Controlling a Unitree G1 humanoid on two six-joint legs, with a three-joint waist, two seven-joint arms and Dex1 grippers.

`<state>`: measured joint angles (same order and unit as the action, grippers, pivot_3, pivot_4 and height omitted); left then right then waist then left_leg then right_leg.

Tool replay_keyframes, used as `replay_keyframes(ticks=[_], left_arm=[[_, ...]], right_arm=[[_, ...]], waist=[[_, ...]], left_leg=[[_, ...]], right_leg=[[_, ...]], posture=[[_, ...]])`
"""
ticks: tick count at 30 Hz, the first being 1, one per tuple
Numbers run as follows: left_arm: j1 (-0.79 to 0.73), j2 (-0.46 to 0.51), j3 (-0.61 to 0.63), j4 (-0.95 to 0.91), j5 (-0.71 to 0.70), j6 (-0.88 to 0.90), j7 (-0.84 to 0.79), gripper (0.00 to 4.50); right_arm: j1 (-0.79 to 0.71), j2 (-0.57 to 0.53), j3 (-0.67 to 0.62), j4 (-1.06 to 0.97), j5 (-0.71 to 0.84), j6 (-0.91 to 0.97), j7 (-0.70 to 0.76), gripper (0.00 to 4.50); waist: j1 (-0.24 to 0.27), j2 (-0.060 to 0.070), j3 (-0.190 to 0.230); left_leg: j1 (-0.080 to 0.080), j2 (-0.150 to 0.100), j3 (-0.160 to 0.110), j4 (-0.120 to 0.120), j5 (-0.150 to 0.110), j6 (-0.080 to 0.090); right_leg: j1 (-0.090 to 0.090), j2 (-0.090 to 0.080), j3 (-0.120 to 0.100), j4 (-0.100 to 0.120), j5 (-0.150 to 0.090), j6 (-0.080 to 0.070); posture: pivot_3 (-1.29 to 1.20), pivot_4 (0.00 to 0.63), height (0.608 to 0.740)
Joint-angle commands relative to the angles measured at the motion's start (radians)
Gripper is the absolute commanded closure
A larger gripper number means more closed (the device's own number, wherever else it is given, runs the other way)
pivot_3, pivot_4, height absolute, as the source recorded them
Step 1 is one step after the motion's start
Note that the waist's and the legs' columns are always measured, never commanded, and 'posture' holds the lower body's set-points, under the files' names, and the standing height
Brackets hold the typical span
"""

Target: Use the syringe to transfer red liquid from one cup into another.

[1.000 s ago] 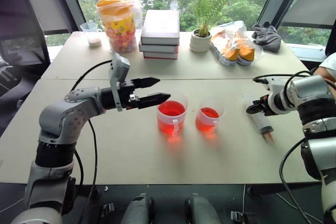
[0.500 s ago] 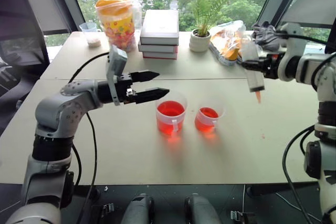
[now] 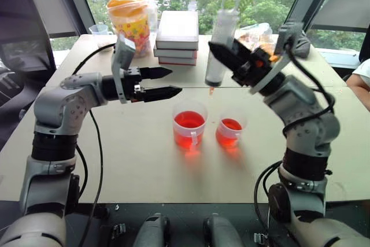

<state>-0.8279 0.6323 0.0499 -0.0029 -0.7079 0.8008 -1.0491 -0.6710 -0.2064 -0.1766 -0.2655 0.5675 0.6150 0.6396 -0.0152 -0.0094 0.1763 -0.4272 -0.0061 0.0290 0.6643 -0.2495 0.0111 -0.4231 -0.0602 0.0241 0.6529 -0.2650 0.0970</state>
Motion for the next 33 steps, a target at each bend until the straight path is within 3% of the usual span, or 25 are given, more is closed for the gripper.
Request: replay_keyframes(ticks=[1,12,33], left_arm=[[-0.032,0.027,0.018,-0.022,-0.013,0.012,-0.017,0.0],[-0.068,0.04,0.021,-0.021,-0.024,0.052,-0.028,0.0],[-0.095,-0.064,-0.028,0.008,0.017,0.02,-0.006,0.0]], right_arm=[[0.036,0.021,0.089,0.032,-0.056,-0.157,0.054,3.13],[0.168,0.031,0.225,0.105,-0.138,-0.334,0.098,3.13],[0.214,0.001,0.267,0.097,-0.171,-0.34,0.093,3.13]], waist=[[-0.002,0.0,0.0],[0.0,0.0,0.0],[0.0,0.0,0.0]], left_leg=[[0.0,0.0,0.0,0.0,0.0,0.0],[0.0,0.0,0.0,0.0,0.0,0.0],[0.001,0.0,0.0,0.0,0.0,-0.001]], right_leg=[[0.0,0.0,0.0,0.0,0.0,0.0],[0.0,0.001,0.0,0.001,0.0,0.0],[0.0,0.001,0.0,0.002,0.0,0.0]], posture=[[0.0,0.15,0.74],[0.0,0.15,0.74],[0.0,0.15,0.74]])
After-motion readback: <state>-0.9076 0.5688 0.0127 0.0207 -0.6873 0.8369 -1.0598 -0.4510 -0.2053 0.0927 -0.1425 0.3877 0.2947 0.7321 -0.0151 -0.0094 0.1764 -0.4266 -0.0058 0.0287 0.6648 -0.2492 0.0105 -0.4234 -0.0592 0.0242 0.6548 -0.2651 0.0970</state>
